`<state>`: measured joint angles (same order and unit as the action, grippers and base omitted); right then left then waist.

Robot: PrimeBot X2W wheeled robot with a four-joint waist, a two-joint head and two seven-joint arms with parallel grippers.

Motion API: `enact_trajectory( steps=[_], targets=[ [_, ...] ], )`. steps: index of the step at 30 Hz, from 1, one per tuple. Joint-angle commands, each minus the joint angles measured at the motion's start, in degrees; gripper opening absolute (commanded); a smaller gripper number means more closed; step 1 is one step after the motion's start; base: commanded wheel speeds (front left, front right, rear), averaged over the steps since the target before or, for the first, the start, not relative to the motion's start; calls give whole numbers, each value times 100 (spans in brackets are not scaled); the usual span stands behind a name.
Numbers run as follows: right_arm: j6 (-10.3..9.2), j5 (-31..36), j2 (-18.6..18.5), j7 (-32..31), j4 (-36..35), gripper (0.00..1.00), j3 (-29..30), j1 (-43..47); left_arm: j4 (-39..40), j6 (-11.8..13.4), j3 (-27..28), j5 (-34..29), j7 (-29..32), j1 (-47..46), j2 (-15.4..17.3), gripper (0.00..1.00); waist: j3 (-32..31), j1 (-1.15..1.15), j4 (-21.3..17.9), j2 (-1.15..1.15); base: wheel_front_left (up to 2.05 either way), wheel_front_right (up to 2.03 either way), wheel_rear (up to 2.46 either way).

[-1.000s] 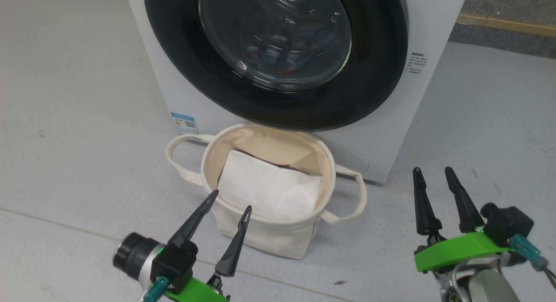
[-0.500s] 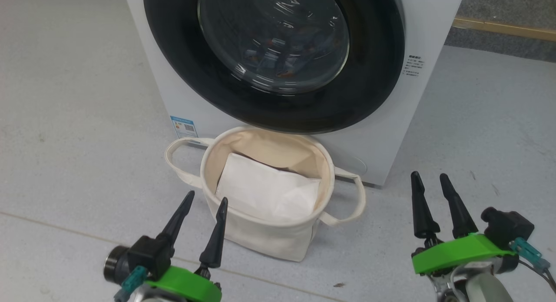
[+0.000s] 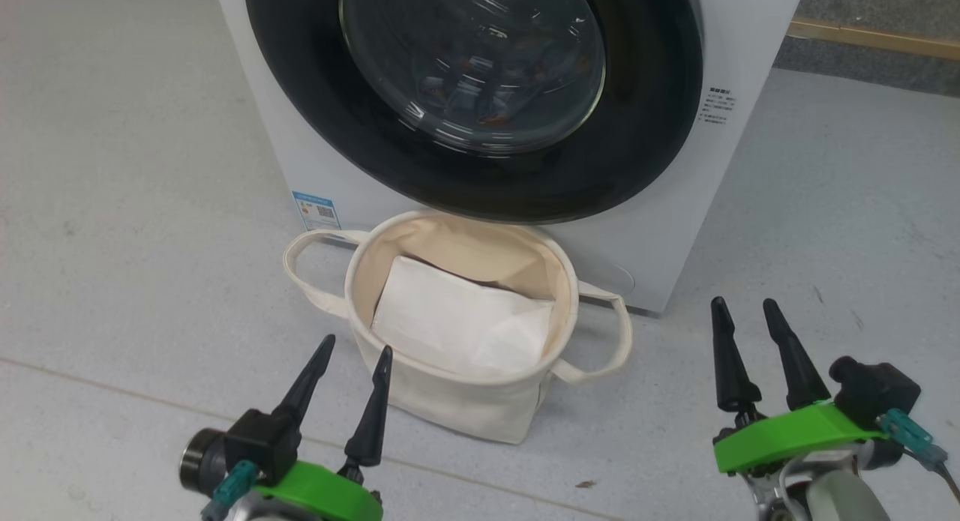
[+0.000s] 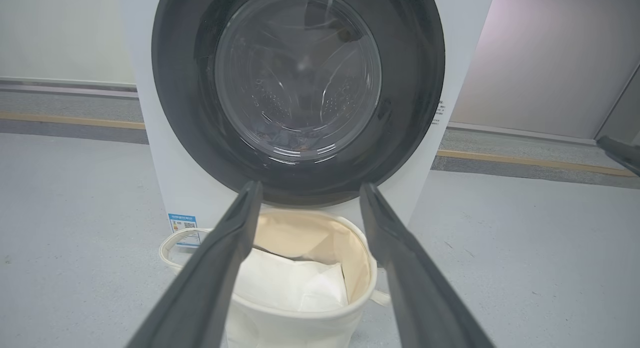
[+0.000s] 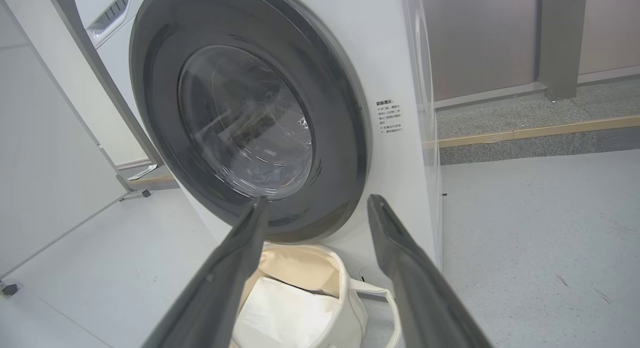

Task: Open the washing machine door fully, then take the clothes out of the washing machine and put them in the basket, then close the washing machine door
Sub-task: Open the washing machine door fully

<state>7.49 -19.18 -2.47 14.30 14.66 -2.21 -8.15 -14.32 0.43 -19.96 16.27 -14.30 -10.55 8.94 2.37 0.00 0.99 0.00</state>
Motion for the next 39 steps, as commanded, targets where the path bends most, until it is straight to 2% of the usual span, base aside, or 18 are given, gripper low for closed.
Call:
enact_trajectory(
  steps=[1,8,9,10,20,23,26,32,39],
  targets=[
    [0,-27,-41,70,-228,100,-85,-244,151,-19,172,9,-68,-223,56,100,13,0,1,0,0,0,0],
    [0,-109,-41,70,-246,99,3,-262,166,-22,151,-18,-69,-244,67,100,70,0,11,0,0,0,0],
    [0,-83,-41,70,-256,20,16,-274,173,-25,149,-22,-69,-249,69,100,84,0,13,0,0,0,0],
    [0,-69,-41,70,-269,0,30,-285,178,-29,147,-27,-69,-256,75,100,104,0,16,0,0,0,0],
    [0,-218,-41,70,-451,0,86,-374,212,-78,171,-54,-69,-312,155,100,307,0,24,0,0,0,0],
    [0,-517,-41,70,-456,0,90,-424,231,-95,190,-60,-70,-351,184,100,397,0,23,0,0,0,0],
    [0,-1268,-41,70,-378,0,115,-518,254,-110,214,-68,-70,-402,212,100,507,0,23,0,0,0,0],
    [0,-3884,-41,70,66,0,27,-1005,328,-146,275,-94,-70,-530,294,100,852,0,-15,0,0,0,0],
    [0,-5582,-41,70,749,0,-51,-2160,504,-240,350,-137,-70,-769,433,100,1551,0,-86,0,0,0,0]
  ],
)
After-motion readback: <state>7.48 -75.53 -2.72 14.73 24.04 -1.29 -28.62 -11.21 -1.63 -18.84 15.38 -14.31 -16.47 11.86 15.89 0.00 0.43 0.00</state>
